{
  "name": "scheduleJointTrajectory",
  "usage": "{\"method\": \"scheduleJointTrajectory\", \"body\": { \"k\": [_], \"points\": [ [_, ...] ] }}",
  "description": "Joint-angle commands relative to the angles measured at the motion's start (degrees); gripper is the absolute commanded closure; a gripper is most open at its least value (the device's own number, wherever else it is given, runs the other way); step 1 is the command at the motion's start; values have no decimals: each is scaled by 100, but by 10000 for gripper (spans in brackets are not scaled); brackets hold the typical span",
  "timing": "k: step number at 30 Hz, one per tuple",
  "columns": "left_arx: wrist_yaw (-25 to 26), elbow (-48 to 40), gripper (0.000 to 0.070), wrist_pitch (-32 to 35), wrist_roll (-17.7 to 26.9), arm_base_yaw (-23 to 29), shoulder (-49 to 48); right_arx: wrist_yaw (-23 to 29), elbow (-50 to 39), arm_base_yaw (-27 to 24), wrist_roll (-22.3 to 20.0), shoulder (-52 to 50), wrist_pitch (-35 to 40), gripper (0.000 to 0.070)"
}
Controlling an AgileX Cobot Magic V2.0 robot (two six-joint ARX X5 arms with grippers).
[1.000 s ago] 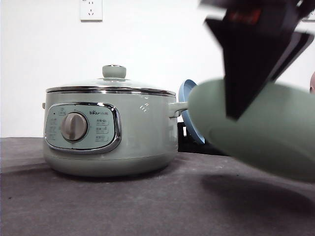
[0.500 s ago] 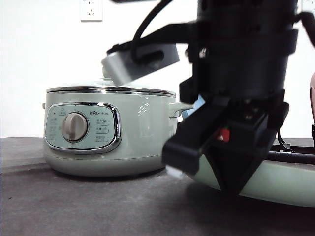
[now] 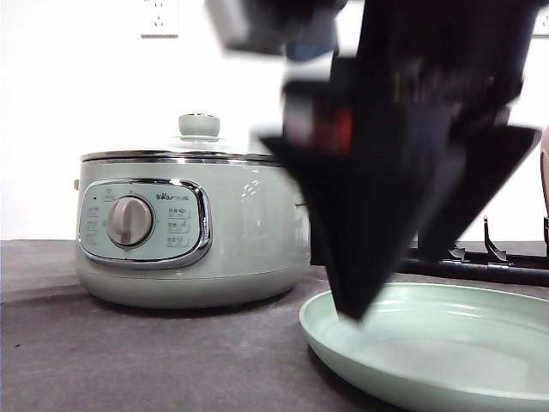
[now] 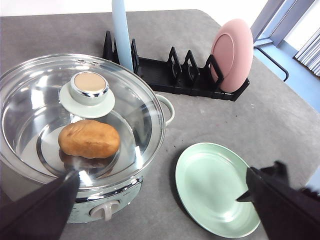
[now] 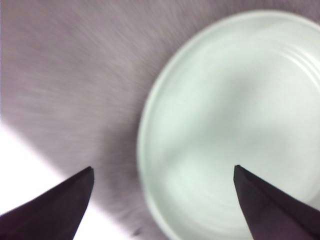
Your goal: Transfer potato from steamer to green plate
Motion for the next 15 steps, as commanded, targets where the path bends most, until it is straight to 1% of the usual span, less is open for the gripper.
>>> {"method": "scheduleJointTrajectory", "body": {
  "k": [1,4,7,11,15],
  "points": [
    [15,105,0,44,55,-26,31,-242,76,-40,68,-272,26,136],
    [15,105,0,44,55,-26,31,-598,76,-315,70,-844,31,136],
    [15,105,0,44,55,-26,31,-897,76,-703,79,-1444,28,136],
    [15,105,0,42,55,-26,31,-962,76,-1272,58,-2139,34,136],
    [15,105,0,39,56,-26,31,-964,76,-1797,-157,-2690,114,135]
  ]
}}
